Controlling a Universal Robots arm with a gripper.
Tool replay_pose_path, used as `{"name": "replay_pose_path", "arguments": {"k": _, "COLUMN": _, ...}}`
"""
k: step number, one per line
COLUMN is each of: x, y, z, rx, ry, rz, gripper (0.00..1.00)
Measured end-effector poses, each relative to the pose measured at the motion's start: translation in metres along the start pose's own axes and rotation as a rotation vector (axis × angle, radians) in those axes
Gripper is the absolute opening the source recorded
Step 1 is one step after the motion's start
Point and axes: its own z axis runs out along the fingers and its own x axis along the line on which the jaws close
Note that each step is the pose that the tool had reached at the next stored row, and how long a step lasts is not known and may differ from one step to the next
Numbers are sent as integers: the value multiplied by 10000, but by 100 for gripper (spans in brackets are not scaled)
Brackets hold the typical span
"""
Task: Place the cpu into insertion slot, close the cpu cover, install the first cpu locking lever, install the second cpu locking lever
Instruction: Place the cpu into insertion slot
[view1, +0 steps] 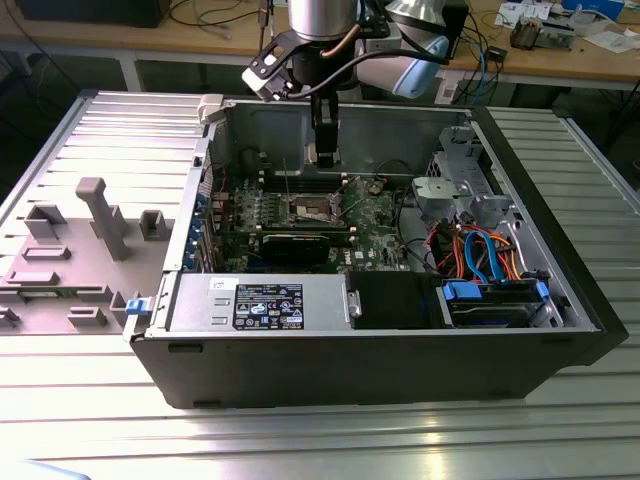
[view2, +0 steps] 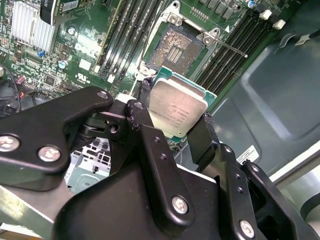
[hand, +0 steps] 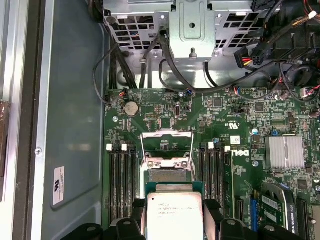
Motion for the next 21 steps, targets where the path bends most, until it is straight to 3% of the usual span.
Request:
{"name": "replay_pose_path", "arguments": {"k": 4, "x": 5, "y": -2, "z": 19, "rx": -2, "ry": 0, "rz": 3, "gripper": 55}}
{"name": "replay_pose_path", "arguments": {"k": 11, "x": 17, "y": -12, "z": 132, "rx": 0, "ry": -1, "rz": 13, "gripper": 55}}
{"name": "replay_pose_path", "arguments": {"k": 15, "x": 26, "y": -20, "z": 193, "rx": -4, "ry": -19, "rz": 204, "gripper": 55}}
{"name": "replay_pose_path", "arguments": {"k": 21, "x": 31, "y": -50, "z": 288, "rx": -3, "ry": -11, "rz": 119, "gripper": 55}}
